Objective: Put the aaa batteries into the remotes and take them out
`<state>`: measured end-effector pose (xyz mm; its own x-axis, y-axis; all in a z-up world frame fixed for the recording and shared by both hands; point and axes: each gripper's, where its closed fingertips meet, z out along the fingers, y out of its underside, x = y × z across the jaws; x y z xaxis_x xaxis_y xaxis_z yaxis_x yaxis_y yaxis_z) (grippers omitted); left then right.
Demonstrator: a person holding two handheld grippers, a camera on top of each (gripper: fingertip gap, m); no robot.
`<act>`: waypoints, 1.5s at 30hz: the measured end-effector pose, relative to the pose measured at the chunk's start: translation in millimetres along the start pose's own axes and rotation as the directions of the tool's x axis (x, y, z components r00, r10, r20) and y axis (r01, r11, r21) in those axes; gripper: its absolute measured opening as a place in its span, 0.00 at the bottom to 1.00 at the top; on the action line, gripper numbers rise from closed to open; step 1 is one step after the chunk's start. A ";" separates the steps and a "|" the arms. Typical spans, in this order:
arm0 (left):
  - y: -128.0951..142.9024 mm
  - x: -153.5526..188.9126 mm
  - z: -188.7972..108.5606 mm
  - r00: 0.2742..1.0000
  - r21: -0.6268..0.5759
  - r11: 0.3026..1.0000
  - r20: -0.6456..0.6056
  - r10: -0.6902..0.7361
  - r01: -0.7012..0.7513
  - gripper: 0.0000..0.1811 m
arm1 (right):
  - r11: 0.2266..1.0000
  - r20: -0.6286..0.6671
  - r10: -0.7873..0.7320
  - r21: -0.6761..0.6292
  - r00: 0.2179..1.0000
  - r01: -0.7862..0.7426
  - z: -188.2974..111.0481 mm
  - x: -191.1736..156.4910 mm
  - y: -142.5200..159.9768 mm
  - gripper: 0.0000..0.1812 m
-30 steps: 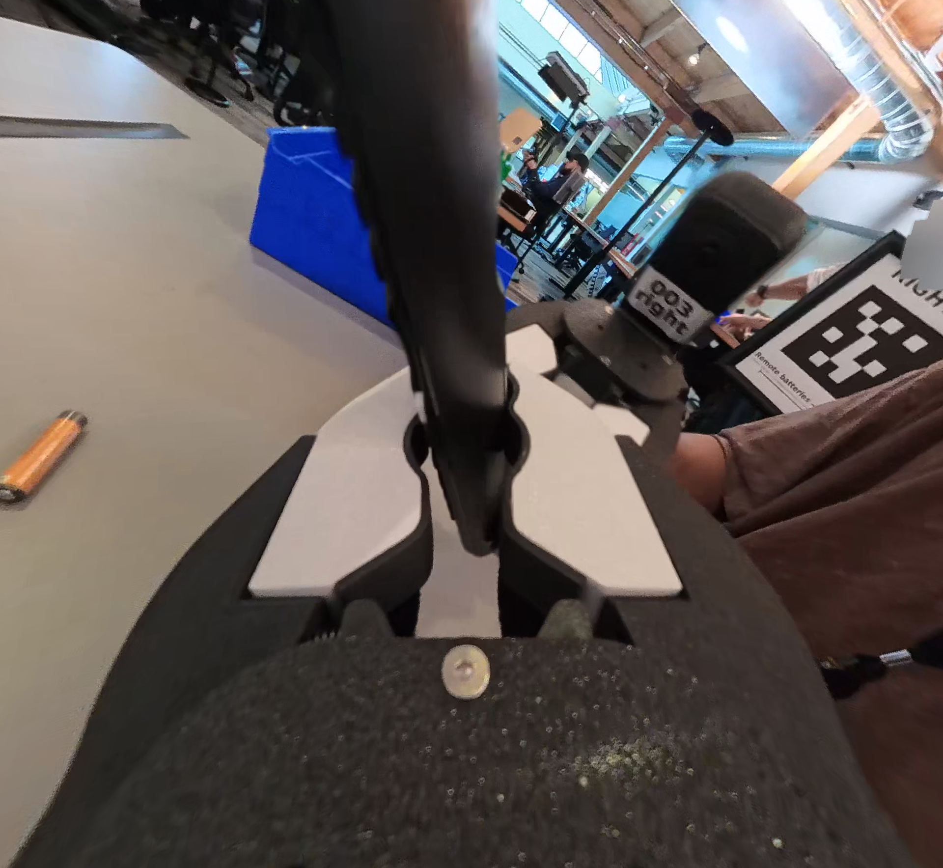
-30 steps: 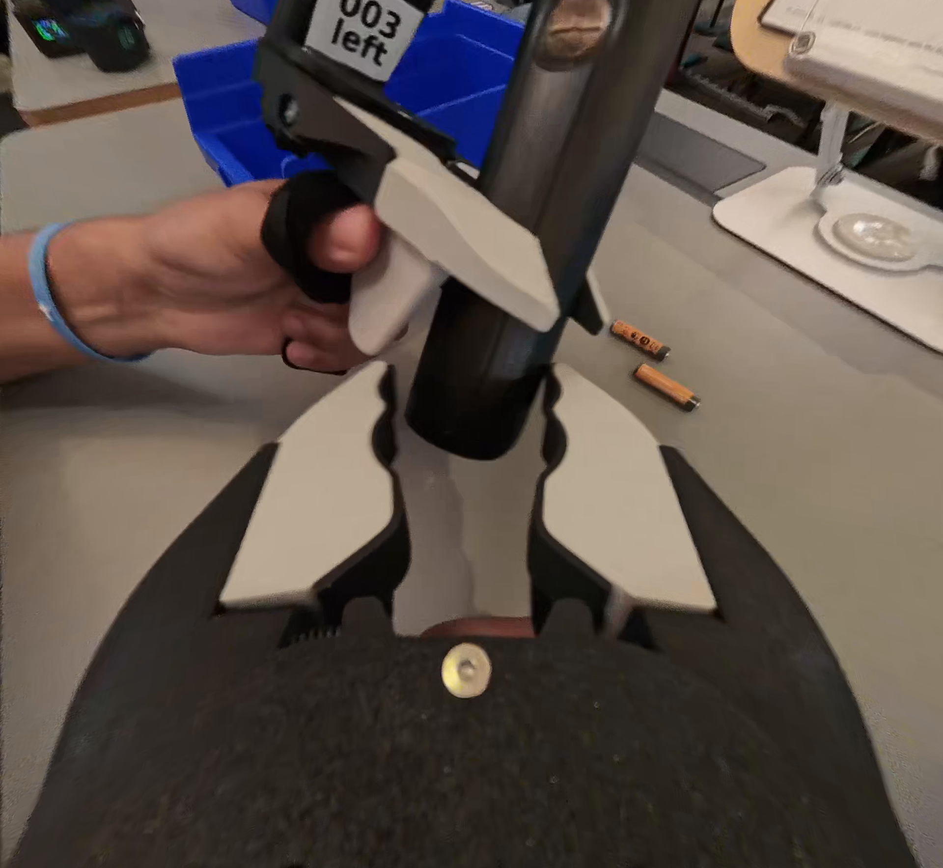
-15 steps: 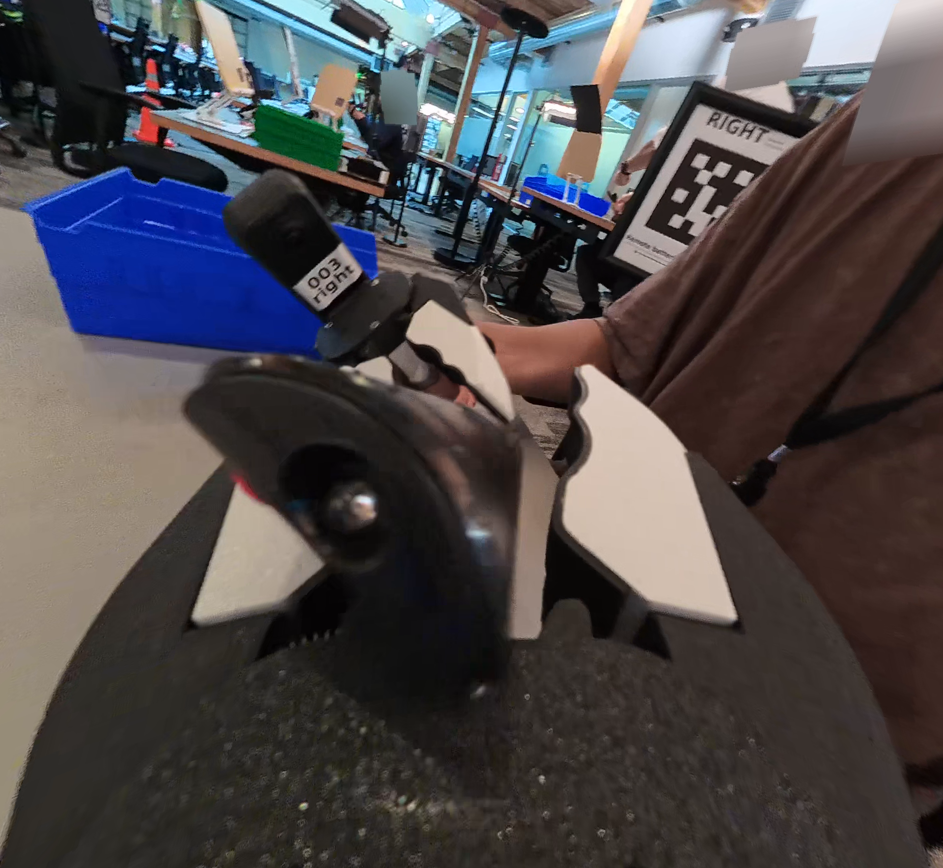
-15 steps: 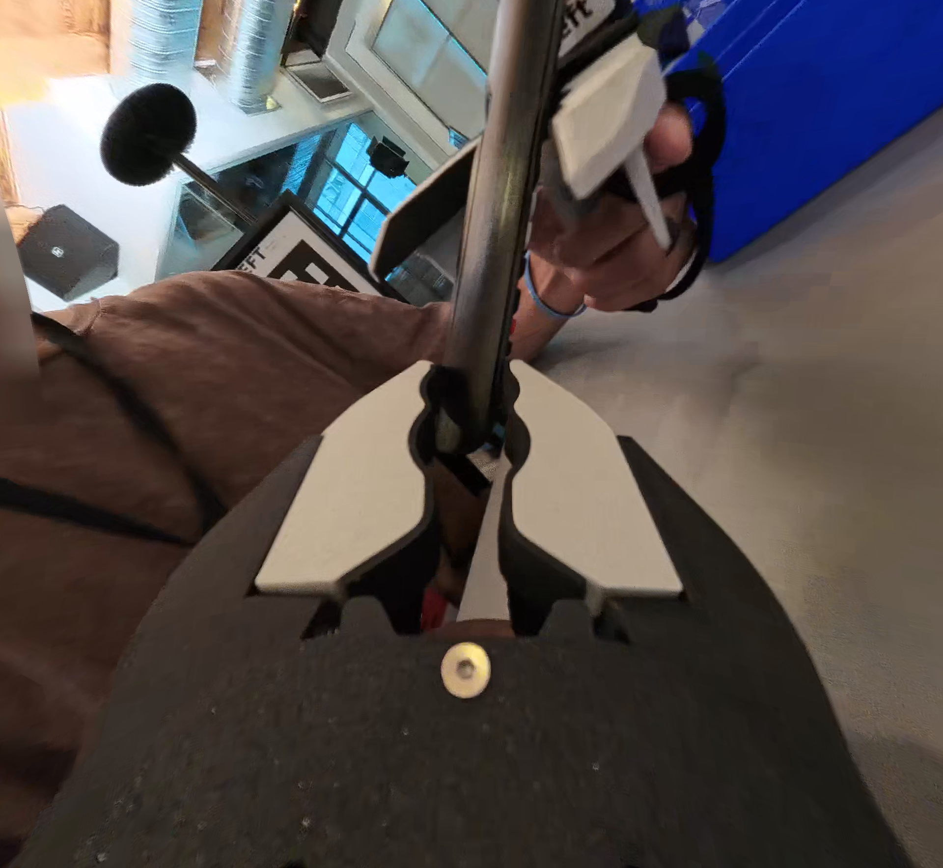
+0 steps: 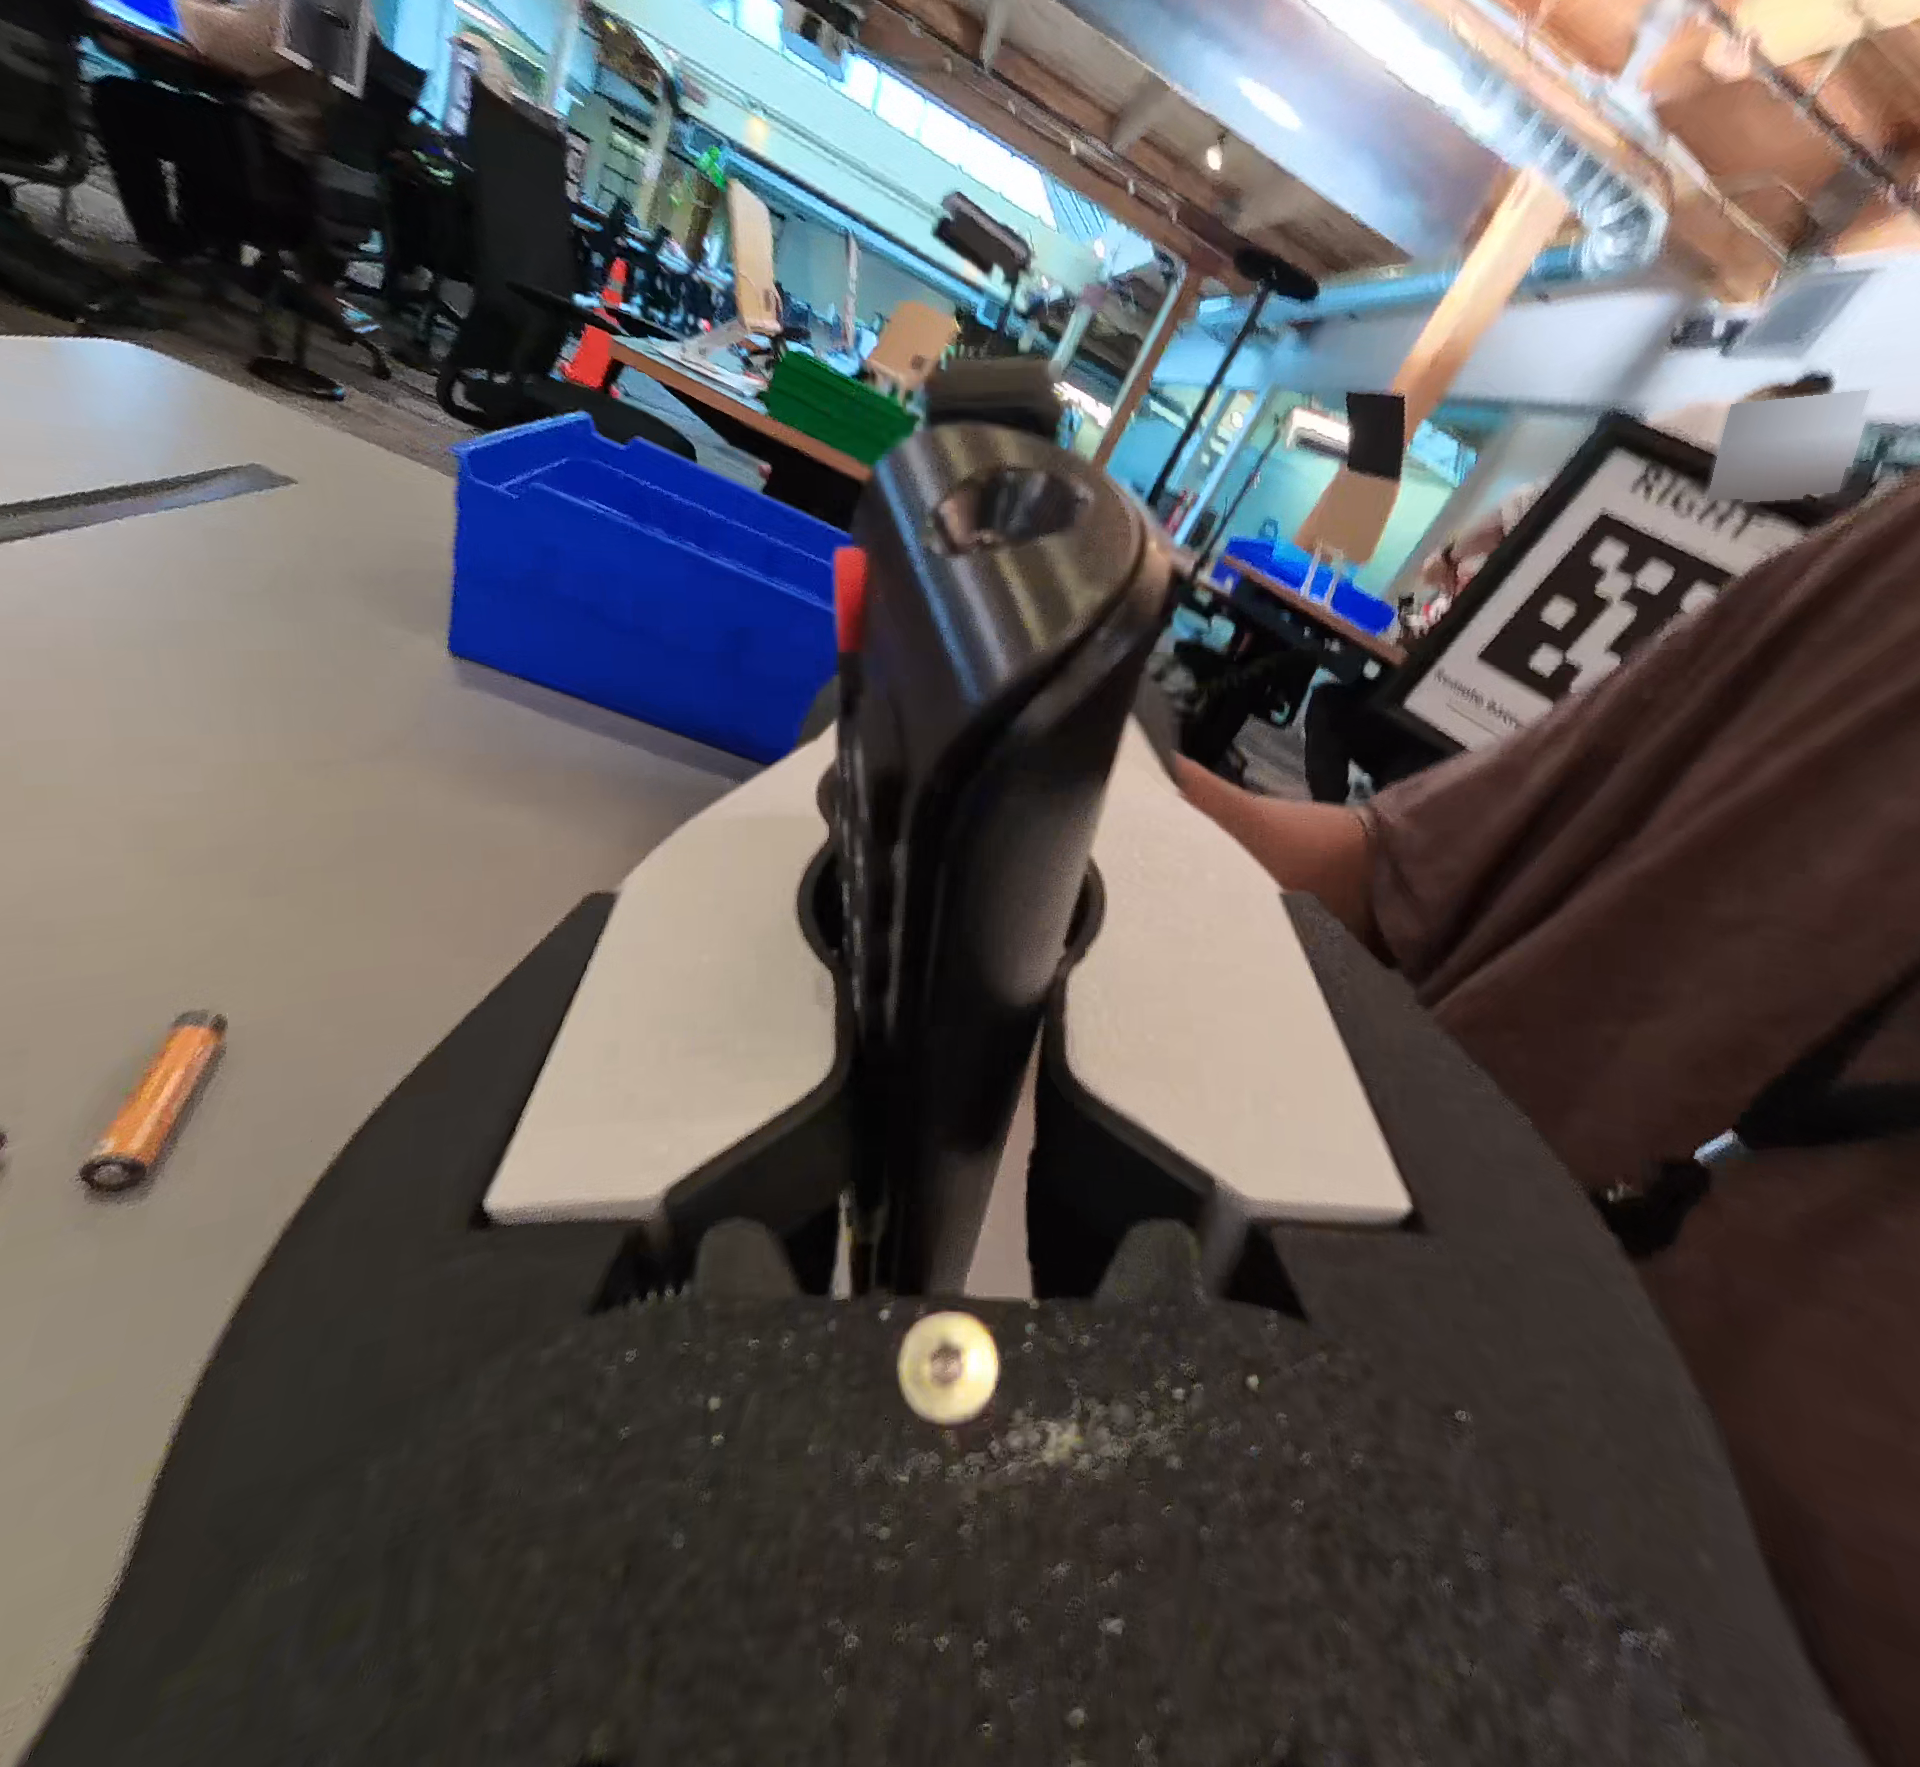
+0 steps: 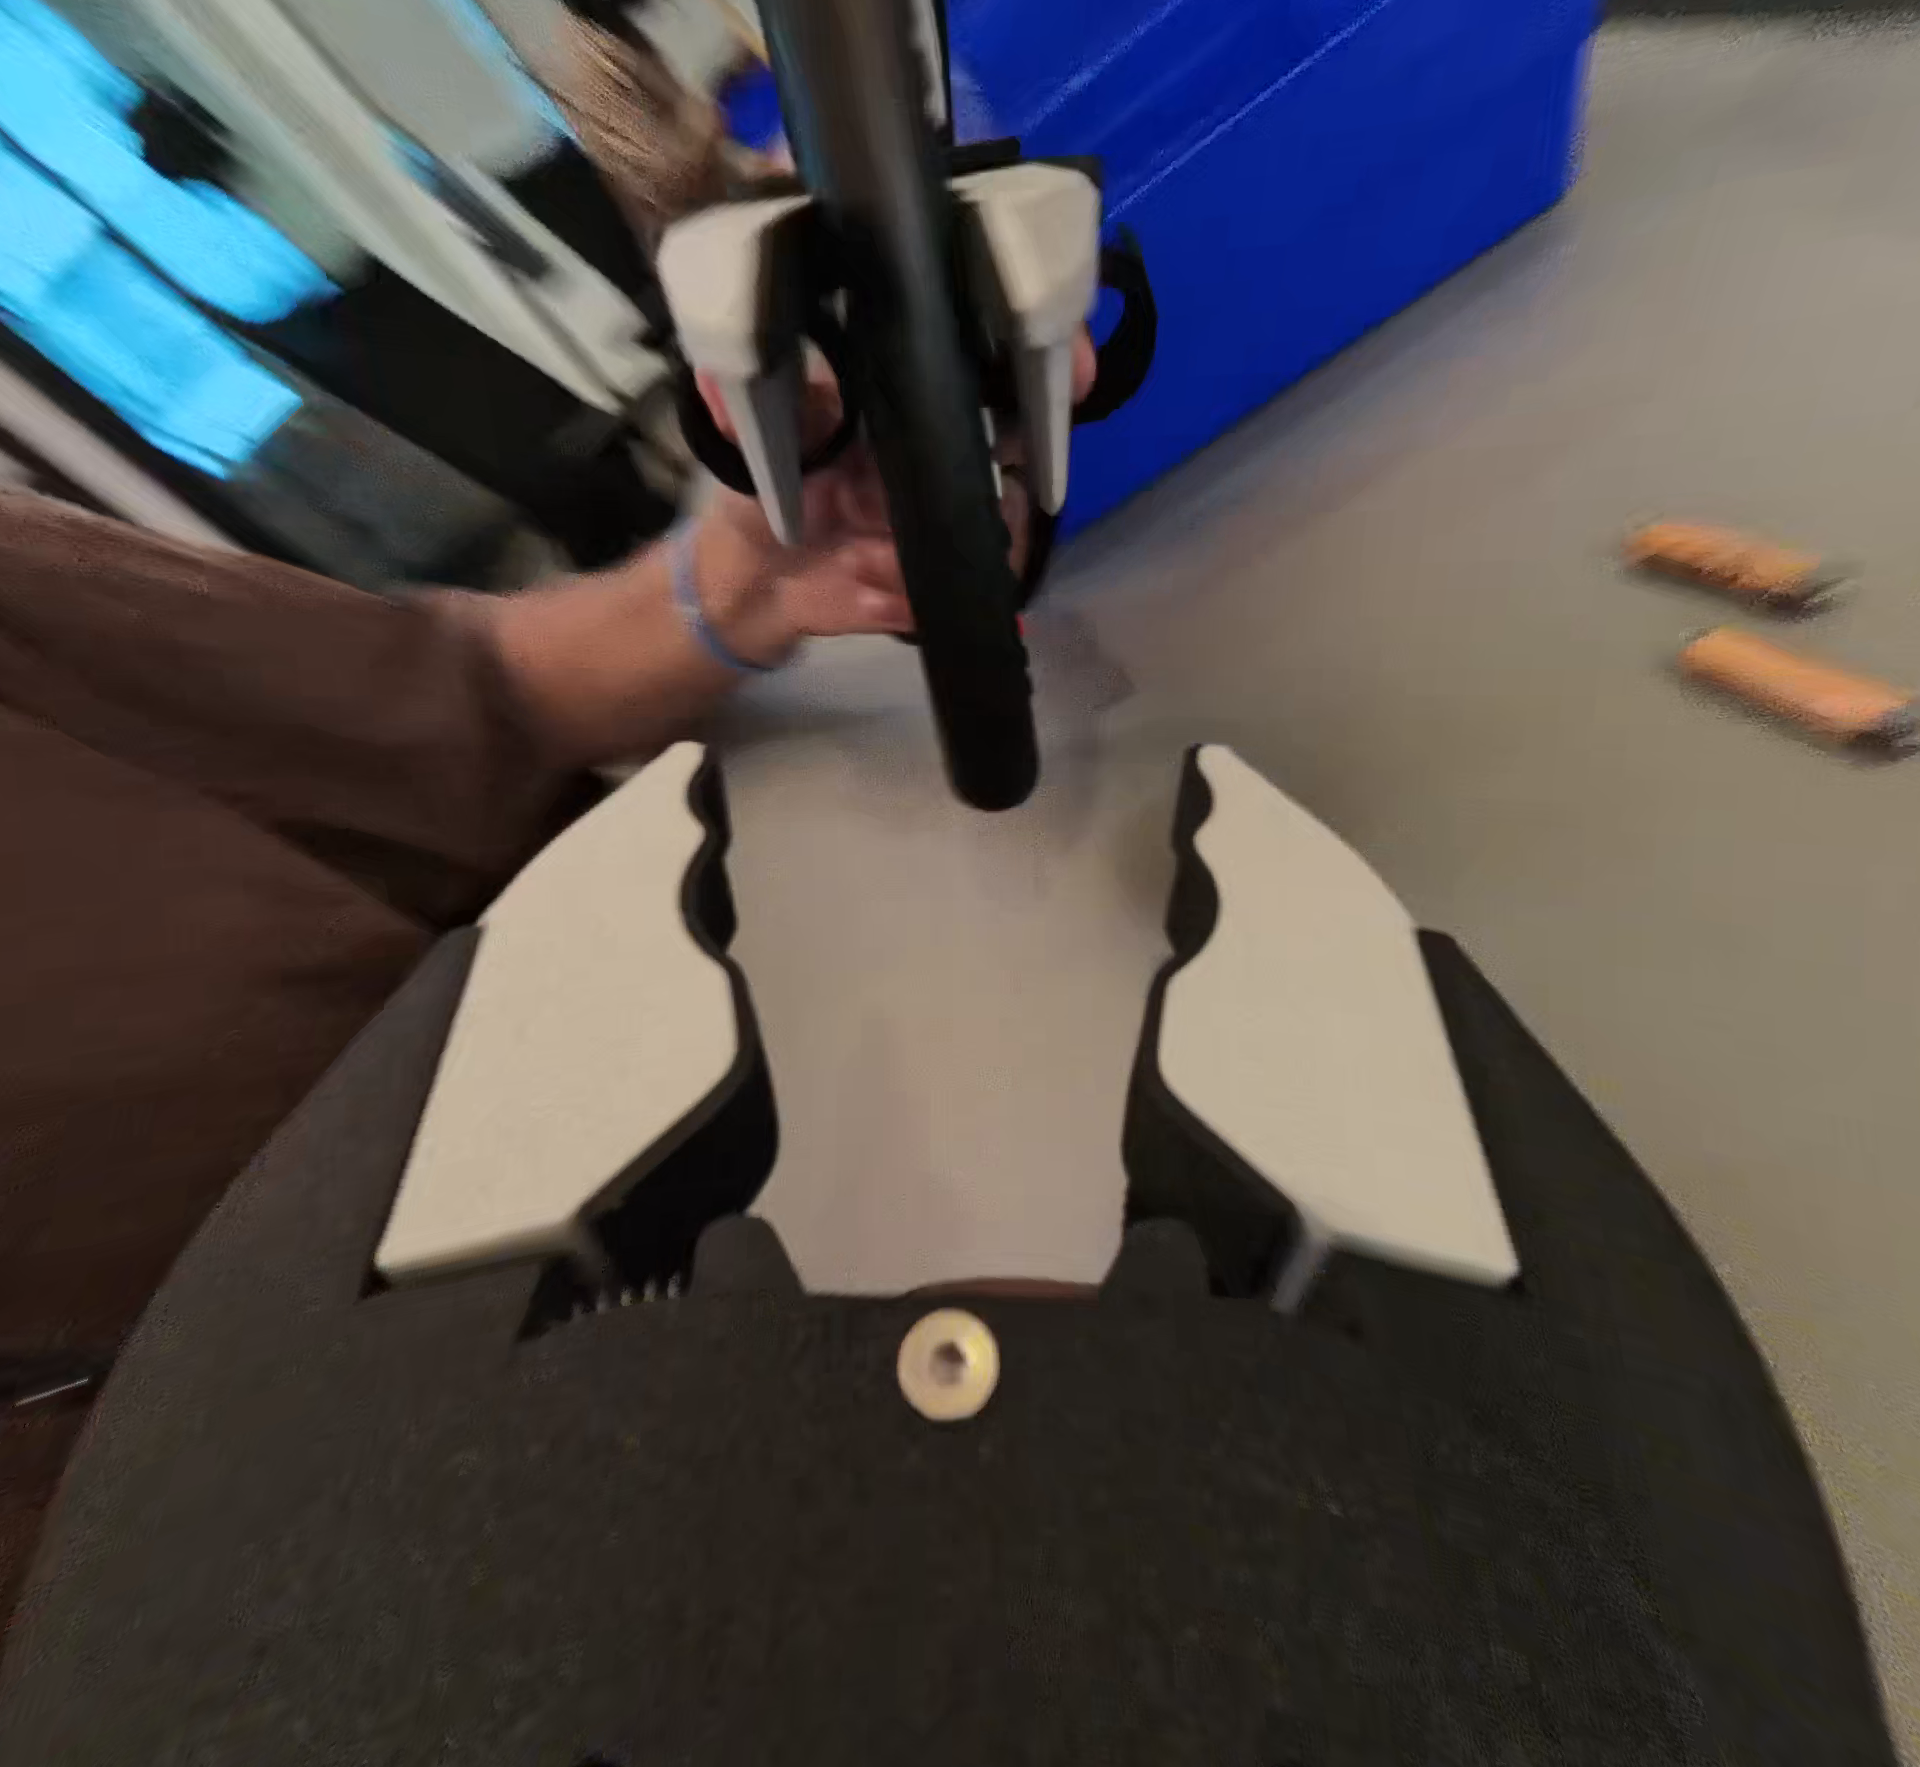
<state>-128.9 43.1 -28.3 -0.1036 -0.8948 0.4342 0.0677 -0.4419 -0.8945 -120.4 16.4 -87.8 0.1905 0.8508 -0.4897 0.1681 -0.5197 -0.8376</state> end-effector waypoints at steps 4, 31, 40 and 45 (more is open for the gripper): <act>9.2 -19.8 2.3 0.996 -0.009 0.998 0.059 -0.062 0.063 0.19 | 0.929 -0.430 -0.370 -0.190 0.824 0.318 26.3 25.9 4.0 0.49; 20.5 79.8 23.2 0.872 -0.200 0.968 -0.488 0.033 -0.149 0.35 | 0.960 0.744 0.280 -0.204 0.607 -0.193 4.9 -104.5 15.1 0.15; 9.8 35.1 16.4 0.953 -0.064 0.985 -0.269 0.136 -0.159 0.33 | 0.951 0.451 0.292 -0.043 0.843 -0.306 3.7 -41.5 1.6 0.33; 1.1 16.5 3.2 0.963 0.032 0.969 -0.104 0.249 -0.247 0.33 | 0.997 0.066 0.026 0.077 0.998 -0.031 -10.4 -13.1 -12.8 0.43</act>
<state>-127.4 27.6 -21.8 -0.1857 -0.9651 0.1848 0.1231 -0.2094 -0.9701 -115.0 11.1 -68.1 0.1308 0.8405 -0.5259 0.0871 -0.5381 -0.8384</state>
